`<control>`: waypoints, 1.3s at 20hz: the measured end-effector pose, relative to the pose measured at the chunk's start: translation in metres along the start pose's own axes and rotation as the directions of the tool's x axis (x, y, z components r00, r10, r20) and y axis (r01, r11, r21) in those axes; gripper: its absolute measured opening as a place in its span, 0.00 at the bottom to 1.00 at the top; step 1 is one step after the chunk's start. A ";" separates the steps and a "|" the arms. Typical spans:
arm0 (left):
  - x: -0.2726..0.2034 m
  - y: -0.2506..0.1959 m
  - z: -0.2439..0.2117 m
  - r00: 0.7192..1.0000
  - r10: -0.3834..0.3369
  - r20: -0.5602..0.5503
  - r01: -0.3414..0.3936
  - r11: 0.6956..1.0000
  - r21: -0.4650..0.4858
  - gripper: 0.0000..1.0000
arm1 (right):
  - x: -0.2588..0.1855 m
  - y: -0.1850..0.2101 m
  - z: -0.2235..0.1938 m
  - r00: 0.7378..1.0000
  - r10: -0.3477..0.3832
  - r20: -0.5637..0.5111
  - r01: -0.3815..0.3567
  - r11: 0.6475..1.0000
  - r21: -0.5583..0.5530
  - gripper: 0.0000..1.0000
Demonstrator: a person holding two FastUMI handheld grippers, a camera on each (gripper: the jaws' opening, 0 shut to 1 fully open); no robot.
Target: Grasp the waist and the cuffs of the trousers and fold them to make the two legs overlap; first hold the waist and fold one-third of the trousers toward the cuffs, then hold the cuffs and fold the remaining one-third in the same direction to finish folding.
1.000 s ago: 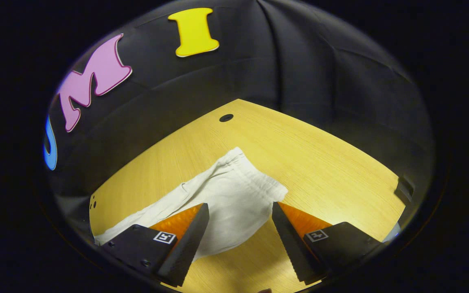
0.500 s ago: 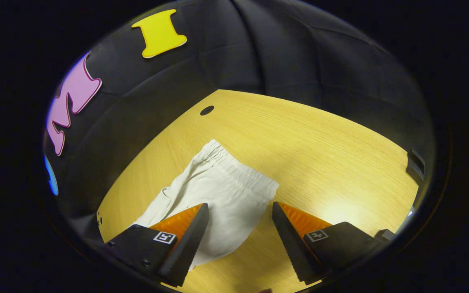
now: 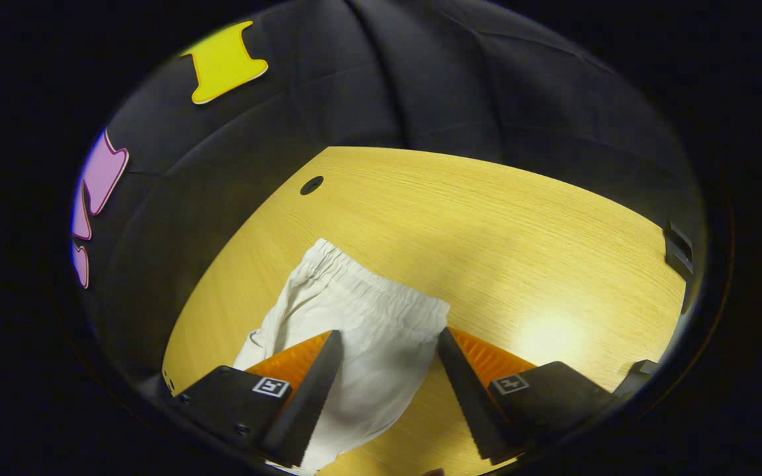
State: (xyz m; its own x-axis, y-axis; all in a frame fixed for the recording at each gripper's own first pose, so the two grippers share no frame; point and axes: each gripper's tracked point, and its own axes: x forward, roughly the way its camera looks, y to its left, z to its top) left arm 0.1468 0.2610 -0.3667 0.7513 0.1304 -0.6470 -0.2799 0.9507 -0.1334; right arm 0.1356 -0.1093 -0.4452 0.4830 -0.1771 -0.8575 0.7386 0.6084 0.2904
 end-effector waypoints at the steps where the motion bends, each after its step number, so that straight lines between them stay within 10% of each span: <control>1: 0.001 0.001 -0.005 1.000 -0.002 -0.016 0.002 1.000 -0.017 0.95 | 0.001 0.000 0.000 1.000 0.012 -0.016 -0.012 1.000 -0.005 0.70; 3: 0.003 0.004 -0.019 0.999 -0.010 -0.053 0.007 0.998 -0.065 0.95 | -0.001 0.000 -0.003 0.999 0.025 -0.030 -0.024 0.999 0.042 0.18; 5: 0.006 0.002 -0.034 0.994 -0.027 -0.103 0.015 0.993 -0.120 0.95 | 0.001 0.000 -0.005 0.999 0.030 -0.025 -0.029 0.998 0.052 0.10; 12: 0.028 0.015 -0.059 0.981 0.033 -0.191 -0.081 0.964 -0.254 0.95 | 0.001 0.000 -0.005 0.999 0.040 -0.002 -0.040 0.999 0.026 0.09; 22: 0.061 0.023 -0.049 0.960 0.191 -0.205 -0.200 0.979 -0.027 0.93 | 0.000 -0.001 -0.005 0.998 0.065 0.008 -0.065 0.998 -0.005 0.09; 26: 0.071 0.001 -0.046 0.978 0.097 -0.183 -0.112 0.991 -0.071 0.35 | -0.001 -0.001 -0.004 0.997 0.081 0.014 -0.080 0.997 -0.022 0.09</control>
State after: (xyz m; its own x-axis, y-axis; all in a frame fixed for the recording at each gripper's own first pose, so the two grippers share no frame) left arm 0.1729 0.2581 -0.4471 0.5986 0.1686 -0.7831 -0.4042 0.9076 -0.1135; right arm 0.1323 -0.1069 -0.4468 0.5475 -0.1380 -0.8253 0.6866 0.6378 0.3489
